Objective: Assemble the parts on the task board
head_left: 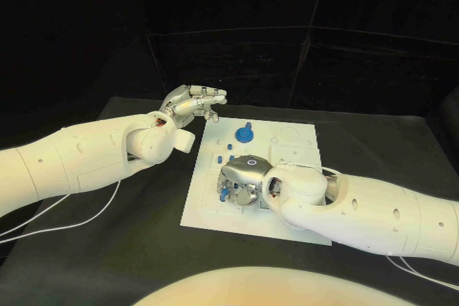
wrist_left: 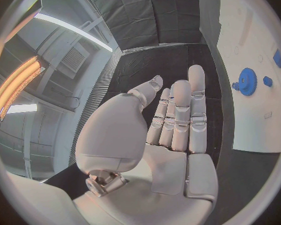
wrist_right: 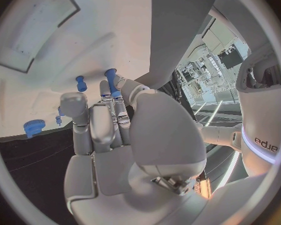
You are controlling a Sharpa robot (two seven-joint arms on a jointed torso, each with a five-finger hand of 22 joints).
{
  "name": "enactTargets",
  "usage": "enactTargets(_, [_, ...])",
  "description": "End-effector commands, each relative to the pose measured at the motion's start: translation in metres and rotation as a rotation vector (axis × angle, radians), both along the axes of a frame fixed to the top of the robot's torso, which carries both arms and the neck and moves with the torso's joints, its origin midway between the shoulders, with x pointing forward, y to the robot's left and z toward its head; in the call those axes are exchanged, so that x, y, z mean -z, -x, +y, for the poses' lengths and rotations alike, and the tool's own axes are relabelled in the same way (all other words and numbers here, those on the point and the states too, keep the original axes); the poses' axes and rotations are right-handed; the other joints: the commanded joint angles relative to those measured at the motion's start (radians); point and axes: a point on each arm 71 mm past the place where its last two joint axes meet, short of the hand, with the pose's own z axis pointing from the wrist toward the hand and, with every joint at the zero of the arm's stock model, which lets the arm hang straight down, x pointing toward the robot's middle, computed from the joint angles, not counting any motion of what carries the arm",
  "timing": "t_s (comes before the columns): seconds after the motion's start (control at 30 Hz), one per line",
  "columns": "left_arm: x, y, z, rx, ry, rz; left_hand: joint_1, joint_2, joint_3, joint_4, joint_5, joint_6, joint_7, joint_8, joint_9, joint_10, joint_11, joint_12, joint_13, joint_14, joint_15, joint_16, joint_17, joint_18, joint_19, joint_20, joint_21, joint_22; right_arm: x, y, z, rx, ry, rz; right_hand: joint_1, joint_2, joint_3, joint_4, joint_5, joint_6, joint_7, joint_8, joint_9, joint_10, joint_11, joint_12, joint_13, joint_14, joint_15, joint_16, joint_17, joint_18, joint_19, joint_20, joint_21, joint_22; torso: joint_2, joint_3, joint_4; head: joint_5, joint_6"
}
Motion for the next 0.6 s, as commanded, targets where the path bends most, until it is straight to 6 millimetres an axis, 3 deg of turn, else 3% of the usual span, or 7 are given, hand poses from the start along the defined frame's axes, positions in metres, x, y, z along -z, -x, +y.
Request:
enactTargets(0.03, [-0.0015, 0.0001, -0.0009, 0.013, 0.008, -0.002, 0.001, 0.009, -0.008, 0.000, 0.002, -0.003, 0.000, 0.004, -0.001, -0.006, 0.003, 0.005, -0.002, -0.007, -0.003, -0.007, -0.001, 0.005, -0.002, 0.005, -0.006, -0.001, 0.0013, 0.0008, 0.0011, -0.011, 0.033, -0.001, -0.015, -0.006, -0.008, -0.001, 0.010, -0.014, 0.002, -0.007, -0.005, -0.016, 0.002, -0.008, -0.002, 0.021, 0.011, 0.004, -0.001, -0.013, -0.010, 0.001, -0.004, -0.003, 0.000, 0.0003, 0.0001, 0.000, -0.001])
enactTargets(0.37, [-0.0015, 0.0002, -0.0009, 0.016, 0.008, 0.001, 0.001, 0.009, -0.008, 0.000, 0.002, -0.003, 0.000, 0.004, -0.001, -0.006, 0.003, 0.005, -0.002, -0.007, -0.003, -0.007, -0.001, 0.005, -0.002, 0.005, -0.006, -0.001, -0.0034, 0.0014, 0.0047, -0.011, -0.025, -0.028, -0.047, -0.038, -0.026, 0.000, 0.029, -0.080, 0.009, -0.036, -0.009, -0.057, 0.014, -0.021, -0.002, 0.020, 0.022, 0.009, 0.002, -0.011, -0.016, 0.012, -0.006, -0.010, 0.000, 0.0005, -0.0002, 0.001, -0.002])
enactTargets(0.6, [-0.0014, 0.0002, -0.0014, 0.019, 0.009, 0.003, 0.001, 0.009, -0.009, 0.000, 0.002, -0.004, 0.000, 0.005, -0.001, -0.008, 0.003, 0.006, -0.002, -0.008, -0.003, -0.008, -0.002, 0.005, -0.003, 0.005, -0.007, -0.002, -0.0066, 0.0019, 0.0058, -0.013, -0.066, -0.046, -0.078, -0.069, -0.076, 0.005, 0.022, -0.173, 0.007, -0.037, -0.009, -0.122, 0.018, -0.023, -0.001, 0.015, 0.025, 0.008, -0.005, -0.003, -0.042, 0.017, -0.030, -0.056, 0.000, 0.0006, 0.0000, 0.001, -0.003])
